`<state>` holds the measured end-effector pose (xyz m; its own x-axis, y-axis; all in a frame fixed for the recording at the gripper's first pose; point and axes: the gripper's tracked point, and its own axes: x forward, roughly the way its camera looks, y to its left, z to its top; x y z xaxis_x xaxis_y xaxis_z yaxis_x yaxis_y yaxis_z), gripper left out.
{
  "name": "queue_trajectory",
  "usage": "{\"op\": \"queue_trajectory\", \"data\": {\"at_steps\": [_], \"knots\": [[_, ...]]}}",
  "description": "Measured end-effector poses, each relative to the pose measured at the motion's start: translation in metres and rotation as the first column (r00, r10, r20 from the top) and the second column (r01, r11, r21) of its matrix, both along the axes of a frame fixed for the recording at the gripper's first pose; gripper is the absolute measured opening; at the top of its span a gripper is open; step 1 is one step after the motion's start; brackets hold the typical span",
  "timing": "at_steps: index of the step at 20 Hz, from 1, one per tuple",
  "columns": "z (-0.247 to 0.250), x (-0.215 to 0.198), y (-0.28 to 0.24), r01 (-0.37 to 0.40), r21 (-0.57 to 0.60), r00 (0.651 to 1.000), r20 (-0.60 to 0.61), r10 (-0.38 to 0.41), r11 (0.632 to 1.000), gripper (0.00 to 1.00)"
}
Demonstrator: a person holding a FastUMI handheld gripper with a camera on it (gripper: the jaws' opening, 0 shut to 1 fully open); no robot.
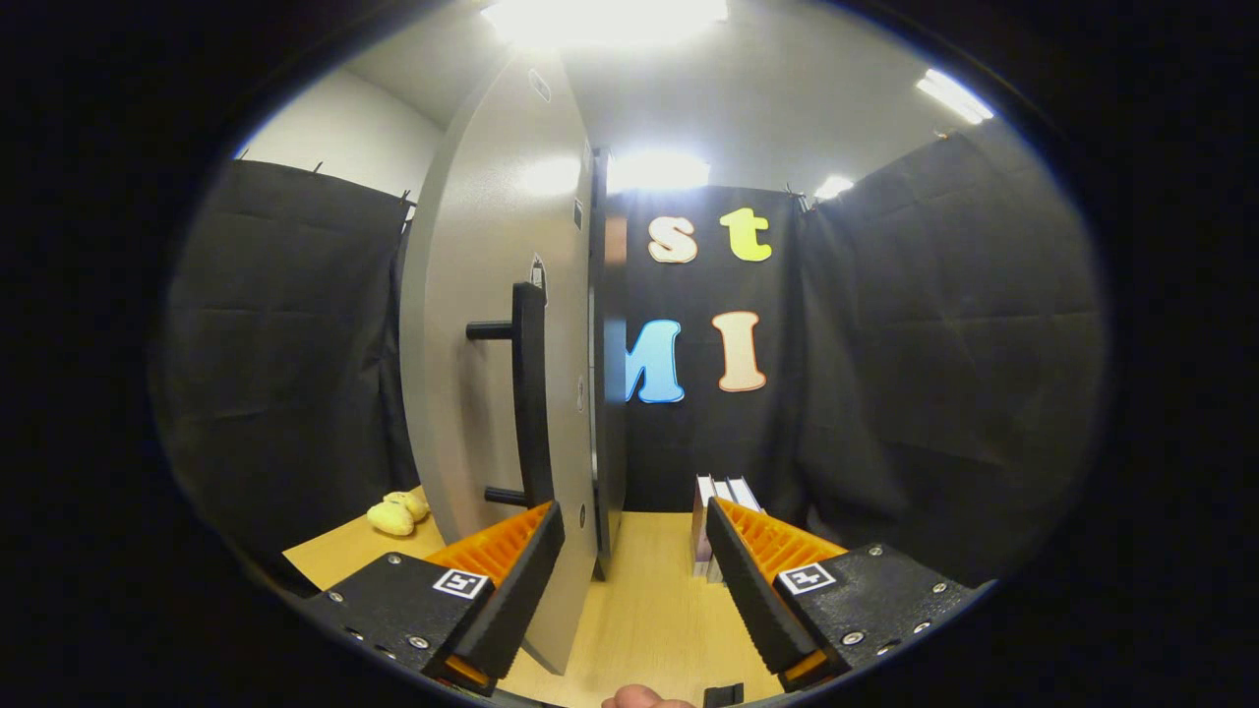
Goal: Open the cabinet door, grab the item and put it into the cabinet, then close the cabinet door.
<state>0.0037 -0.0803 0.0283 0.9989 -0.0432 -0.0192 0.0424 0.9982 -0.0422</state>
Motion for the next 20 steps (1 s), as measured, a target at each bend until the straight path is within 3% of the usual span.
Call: {"op": "queue_trajectory", "data": {"at_steps": [3, 11, 20], "knots": [[-0.002, -0.001, 0.016, 0.011, 0.064, 1.0, -0.012, -0.01, 0.998, 0.91], [-0.009, 0.007, 0.098, 0.023, 0.078, 1.0, -0.007, -0.022, 0.997, 0.91], [-0.007, 0.048, 0.197, 0.01, 0.114, 0.999, 0.043, -0.015, 0.993, 0.91]]}}
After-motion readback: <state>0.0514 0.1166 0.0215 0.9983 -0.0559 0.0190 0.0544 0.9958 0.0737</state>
